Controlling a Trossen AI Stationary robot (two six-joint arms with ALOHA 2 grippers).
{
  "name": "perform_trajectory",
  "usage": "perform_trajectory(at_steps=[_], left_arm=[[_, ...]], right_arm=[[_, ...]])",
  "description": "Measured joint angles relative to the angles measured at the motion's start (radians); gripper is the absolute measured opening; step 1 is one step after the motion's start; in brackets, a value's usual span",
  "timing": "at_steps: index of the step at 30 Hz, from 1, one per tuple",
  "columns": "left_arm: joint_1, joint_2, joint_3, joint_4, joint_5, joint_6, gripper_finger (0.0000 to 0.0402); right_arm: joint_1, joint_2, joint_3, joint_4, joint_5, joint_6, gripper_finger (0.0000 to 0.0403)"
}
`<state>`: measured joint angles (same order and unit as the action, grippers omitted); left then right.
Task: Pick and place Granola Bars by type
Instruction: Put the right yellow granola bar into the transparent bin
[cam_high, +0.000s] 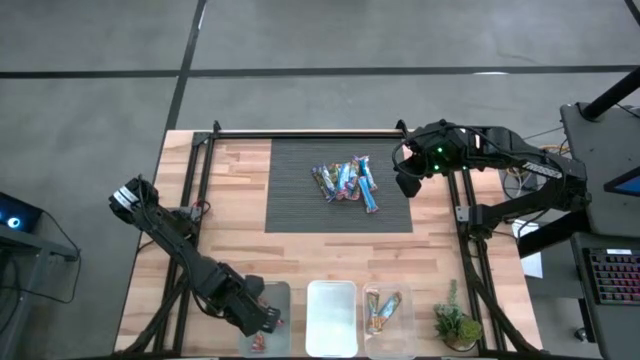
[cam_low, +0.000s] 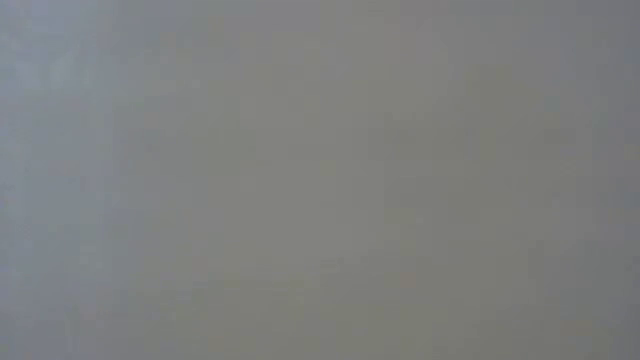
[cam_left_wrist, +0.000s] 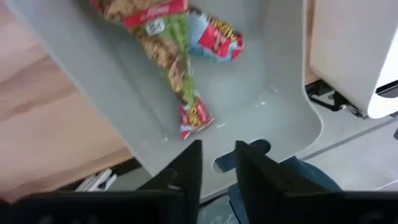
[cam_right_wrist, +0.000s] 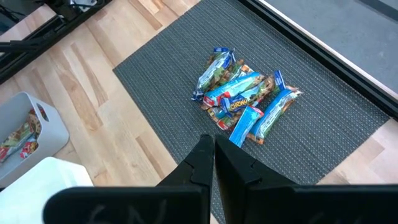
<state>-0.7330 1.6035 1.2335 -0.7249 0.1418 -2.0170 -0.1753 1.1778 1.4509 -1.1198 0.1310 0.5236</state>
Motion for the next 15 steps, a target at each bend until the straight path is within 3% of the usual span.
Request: perform_trajectory(at_steps=[5,10,15], left_arm=[[0.004,-0.001,0.000,0.000,-0.055,0.051,0.0007],[0.023,-0.016,0.000,0.001,-0.095,0.137,0.0001],[0.050,-0.077,0.000,0.002,-0.250,0.240,0.0000]], right_arm=[[0.000,0.000,0.000,0.000,0.000,0.000,0.0009],[0.000,0.000,0.000,0.000,0.000,0.000,0.0009],[0.000,0.000,0.000,0.000,0.000,0.000,0.0009]])
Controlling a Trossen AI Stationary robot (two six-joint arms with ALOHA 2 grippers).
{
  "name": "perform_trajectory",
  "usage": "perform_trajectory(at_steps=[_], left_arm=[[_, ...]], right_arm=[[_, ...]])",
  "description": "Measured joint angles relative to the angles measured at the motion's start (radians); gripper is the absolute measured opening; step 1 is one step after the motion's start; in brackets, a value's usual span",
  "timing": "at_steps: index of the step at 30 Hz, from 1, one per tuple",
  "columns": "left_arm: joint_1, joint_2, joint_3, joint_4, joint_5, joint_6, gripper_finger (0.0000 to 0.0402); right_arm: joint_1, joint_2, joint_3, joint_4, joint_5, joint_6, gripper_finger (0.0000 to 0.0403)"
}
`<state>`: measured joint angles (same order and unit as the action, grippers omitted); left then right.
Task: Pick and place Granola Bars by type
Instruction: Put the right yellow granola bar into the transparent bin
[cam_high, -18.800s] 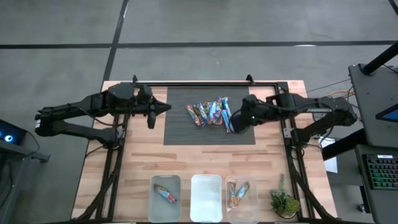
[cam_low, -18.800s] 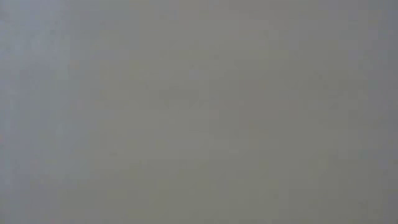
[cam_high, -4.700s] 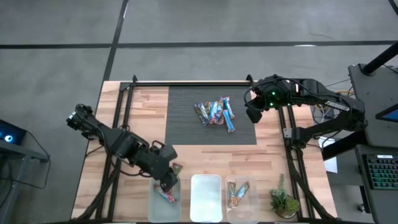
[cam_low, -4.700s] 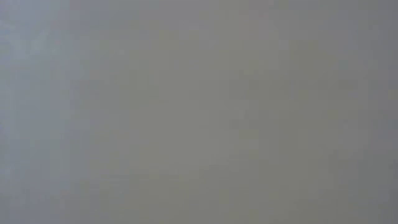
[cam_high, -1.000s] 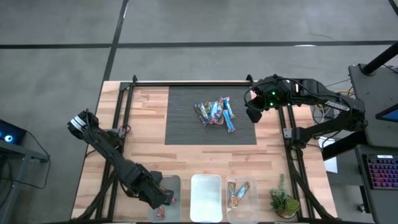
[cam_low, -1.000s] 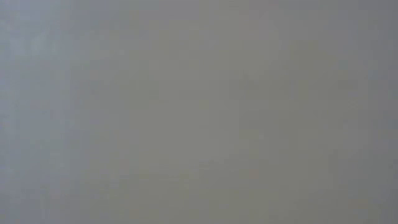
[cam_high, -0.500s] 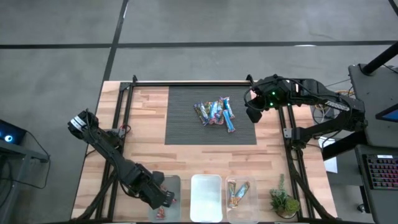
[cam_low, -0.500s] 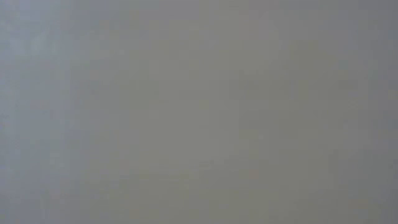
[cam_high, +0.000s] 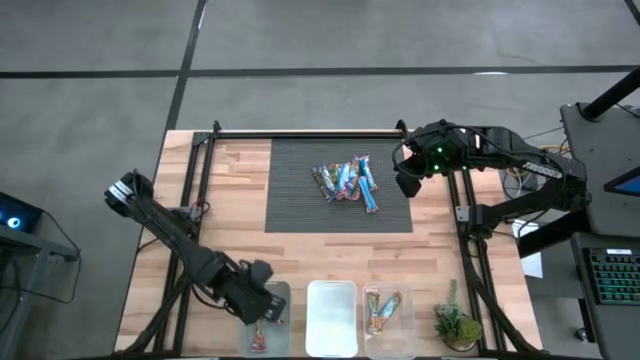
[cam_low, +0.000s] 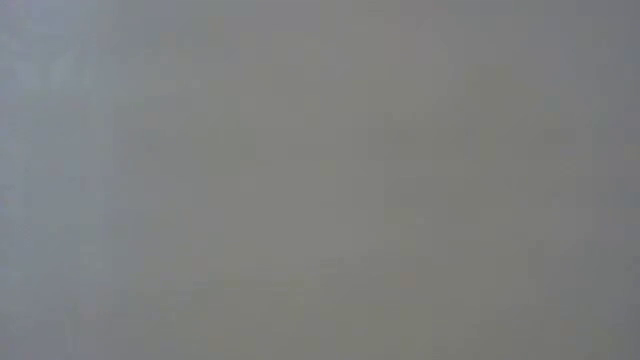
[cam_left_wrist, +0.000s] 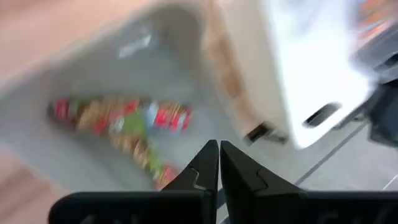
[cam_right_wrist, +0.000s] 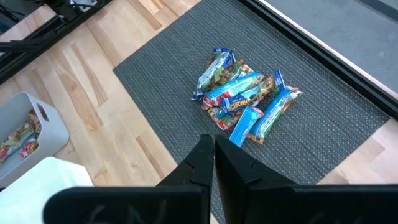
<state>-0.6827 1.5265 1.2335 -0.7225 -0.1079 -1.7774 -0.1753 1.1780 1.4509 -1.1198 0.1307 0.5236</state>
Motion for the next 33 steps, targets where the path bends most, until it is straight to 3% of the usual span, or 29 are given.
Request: perform_trajectory(at_steps=[15,26,29,33], left_arm=[[0.158,-0.316,0.000,0.007,-0.408,0.513,0.0000],[0.185,-0.455,0.000,0.014,-0.768,1.143,0.0000],[0.185,-0.479,0.000,0.012,-0.870,1.195,0.0000],[0.209,-0.527,0.000,0.012,-0.894,1.264,0.0000]], right_arm=[[0.000,0.000,0.000,0.001,0.000,0.000,0.0009],[0.000,0.000,0.000,0.005,0.000,0.024,0.0009],[0.000,0.000,0.000,0.009,0.000,0.060,0.0009],[0.000,0.000,0.000,0.026,0.000,0.119,0.0009]])
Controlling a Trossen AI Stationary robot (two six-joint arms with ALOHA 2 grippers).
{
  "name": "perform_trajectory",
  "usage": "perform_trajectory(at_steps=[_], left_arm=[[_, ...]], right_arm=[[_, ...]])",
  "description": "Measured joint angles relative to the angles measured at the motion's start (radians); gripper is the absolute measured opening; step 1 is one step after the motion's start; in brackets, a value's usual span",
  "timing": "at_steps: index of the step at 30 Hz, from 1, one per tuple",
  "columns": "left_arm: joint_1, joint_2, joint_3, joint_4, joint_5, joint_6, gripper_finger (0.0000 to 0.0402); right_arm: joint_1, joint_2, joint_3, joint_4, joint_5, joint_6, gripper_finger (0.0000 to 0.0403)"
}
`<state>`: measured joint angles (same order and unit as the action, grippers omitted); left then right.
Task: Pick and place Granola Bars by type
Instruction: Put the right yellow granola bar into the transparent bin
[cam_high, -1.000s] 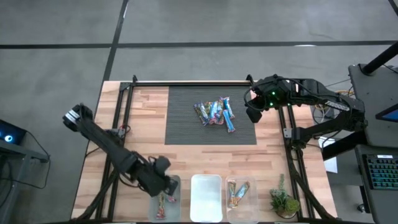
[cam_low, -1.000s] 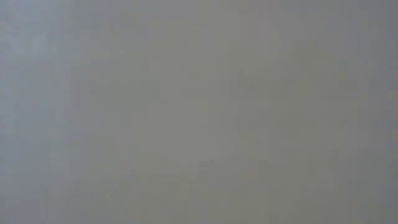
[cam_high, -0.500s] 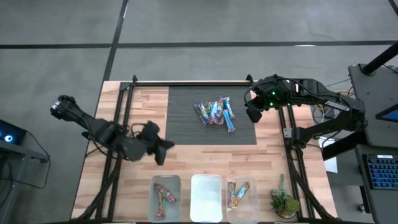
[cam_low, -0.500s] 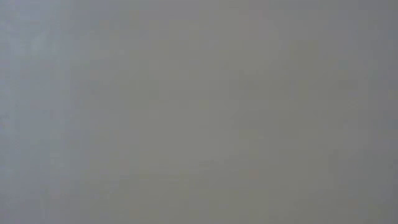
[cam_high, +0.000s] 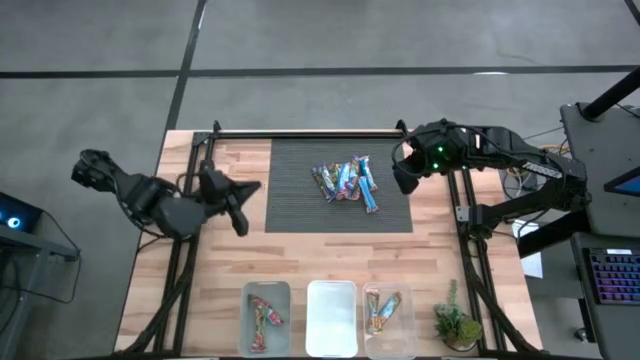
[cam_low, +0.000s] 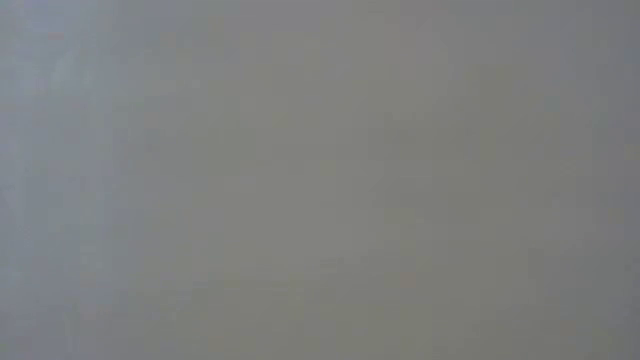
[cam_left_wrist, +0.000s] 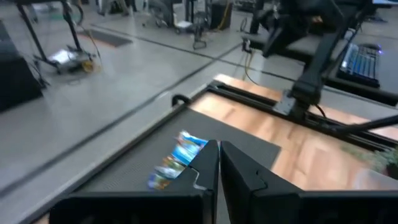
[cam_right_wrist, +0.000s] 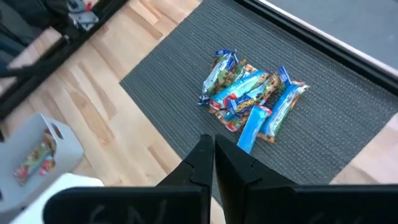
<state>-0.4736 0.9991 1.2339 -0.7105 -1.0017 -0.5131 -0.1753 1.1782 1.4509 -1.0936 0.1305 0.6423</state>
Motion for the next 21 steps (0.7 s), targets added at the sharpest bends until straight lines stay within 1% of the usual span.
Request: perform_trajectory(at_steps=[2,4,8,11,18,21], left_arm=[[0.023,-0.026,0.000,-0.001,0.010,0.042,0.0000],[0.056,-0.058,0.000,-0.003,0.059,0.089,0.0000],[0.141,-0.114,0.000,0.001,0.198,0.173,0.0000],[0.198,-0.142,0.000,-0.001,0.303,0.236,0.0000],[0.293,-0.175,0.000,0.000,0.462,0.339,0.0000],[0.326,-0.181,0.000,-0.001,0.499,0.354,0.0000]], right_arm=[[0.000,0.000,0.000,0.027,0.000,0.017,0.0009],[-0.001,0.000,0.000,0.056,0.000,0.042,0.0009],[-0.003,0.004,0.000,0.114,0.010,0.066,0.0009],[-0.003,0.009,0.000,0.150,0.042,0.095,0.0009],[-0.023,0.033,0.000,0.192,0.082,0.123,0.0009],[-0.034,0.053,0.000,0.198,0.081,0.141,0.0009]])
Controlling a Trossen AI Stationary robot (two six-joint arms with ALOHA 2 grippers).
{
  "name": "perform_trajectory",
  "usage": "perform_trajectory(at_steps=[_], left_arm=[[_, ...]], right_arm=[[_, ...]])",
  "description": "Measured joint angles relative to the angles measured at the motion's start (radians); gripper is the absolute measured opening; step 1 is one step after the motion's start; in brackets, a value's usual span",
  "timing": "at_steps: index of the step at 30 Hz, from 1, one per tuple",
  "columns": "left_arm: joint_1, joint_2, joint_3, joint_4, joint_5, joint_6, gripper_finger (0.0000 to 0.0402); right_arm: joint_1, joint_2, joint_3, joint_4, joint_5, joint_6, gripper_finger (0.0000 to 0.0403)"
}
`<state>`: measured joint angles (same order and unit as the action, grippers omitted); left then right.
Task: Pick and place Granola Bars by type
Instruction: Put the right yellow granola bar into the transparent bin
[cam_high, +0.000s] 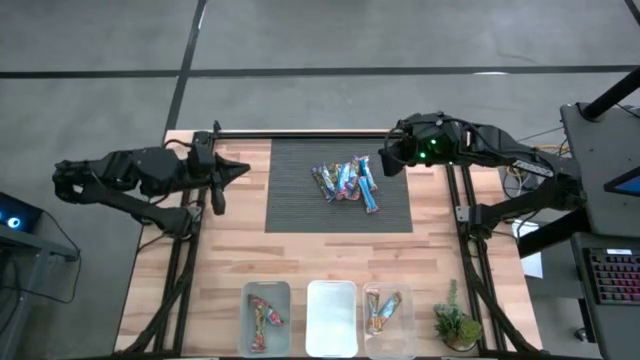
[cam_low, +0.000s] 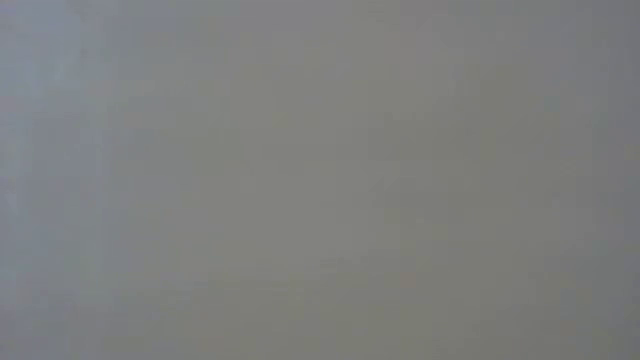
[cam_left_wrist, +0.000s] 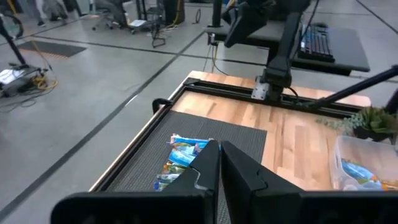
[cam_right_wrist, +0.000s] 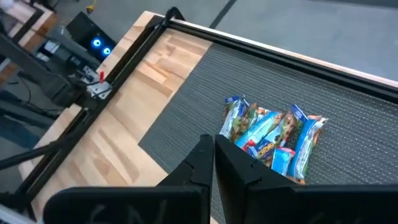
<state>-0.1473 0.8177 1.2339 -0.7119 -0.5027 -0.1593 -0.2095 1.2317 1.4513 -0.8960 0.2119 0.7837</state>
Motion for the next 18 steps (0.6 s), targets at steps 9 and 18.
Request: perform_trajectory(at_steps=[9,18], left_arm=[[0.137,0.013,-0.019,0.016,0.190,0.004,0.0000],[0.319,0.075,-0.081,0.193,0.405,0.035,0.0000]], right_arm=[[-0.078,0.078,0.000,0.025,-0.032,-0.046,0.0009],[-0.137,0.106,0.009,0.087,-0.093,-0.165,0.0009]])
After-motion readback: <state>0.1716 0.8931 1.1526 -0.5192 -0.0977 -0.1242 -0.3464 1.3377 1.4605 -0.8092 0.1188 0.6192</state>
